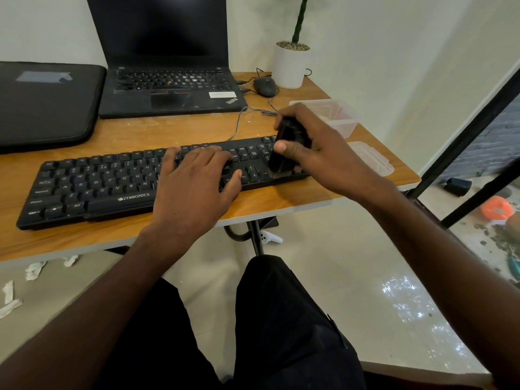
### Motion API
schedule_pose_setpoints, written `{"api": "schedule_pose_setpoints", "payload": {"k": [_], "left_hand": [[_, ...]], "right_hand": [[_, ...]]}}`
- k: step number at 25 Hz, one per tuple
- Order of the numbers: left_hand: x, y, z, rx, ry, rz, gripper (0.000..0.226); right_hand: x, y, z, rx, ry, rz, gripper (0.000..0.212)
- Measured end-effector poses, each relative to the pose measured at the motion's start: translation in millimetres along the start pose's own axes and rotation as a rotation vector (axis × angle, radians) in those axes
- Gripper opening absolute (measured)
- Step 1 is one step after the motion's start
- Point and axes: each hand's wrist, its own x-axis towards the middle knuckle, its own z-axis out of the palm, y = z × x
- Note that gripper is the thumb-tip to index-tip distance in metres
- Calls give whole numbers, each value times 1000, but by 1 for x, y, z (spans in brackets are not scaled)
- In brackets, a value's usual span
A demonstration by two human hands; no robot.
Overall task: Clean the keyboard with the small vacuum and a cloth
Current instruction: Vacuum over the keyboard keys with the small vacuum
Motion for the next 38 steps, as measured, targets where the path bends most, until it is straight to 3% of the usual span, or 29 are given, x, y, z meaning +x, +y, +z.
{"api": "schedule_pose_setpoints", "payload": {"k": [2,5,8,11,16,18,21,23,26,28,30,32,36,38], "left_hand": [[0,0,0,5,1,-1,45],[0,1,-1,1,1,0,46],[1,1,-1,3,1,-1,45],[0,0,-1,-1,0,-1,45],[1,0,0,-3,2,2,44],[1,0,-1,-11,3,2,43],[0,1,0,-6,5,5,44],[0,0,0,-2,2,11,44],[0,-1,0,2,-1,9,44],[0,0,0,4,-2,8,44],[0,-1,0,8,3,10,44],[0,-1,0,13,3,16,44],[0,0,-1,15,-4,13,44],[0,0,-2,11,-11,11,44]], "right_hand": [[2,4,-11,-140,-60,55,27],[5,10,-32,-419,61,131,31],[1,3,-20,-103,159,25,28],[-1,4,0,110,18,23,27],[5,6,-23,-474,75,78,32],[1,0,-17,-315,117,-21,31],[-3,-1,-6,-30,-70,-36,25],[0,3,-18,-142,-121,40,23],[2,8,-33,-487,31,66,27],[-1,7,-27,-264,94,14,27],[-1,7,-17,5,18,-11,26],[-1,14,-15,-23,-2,7,26],[1,20,-26,-358,171,153,31],[0,18,-25,-154,205,126,29]]}}
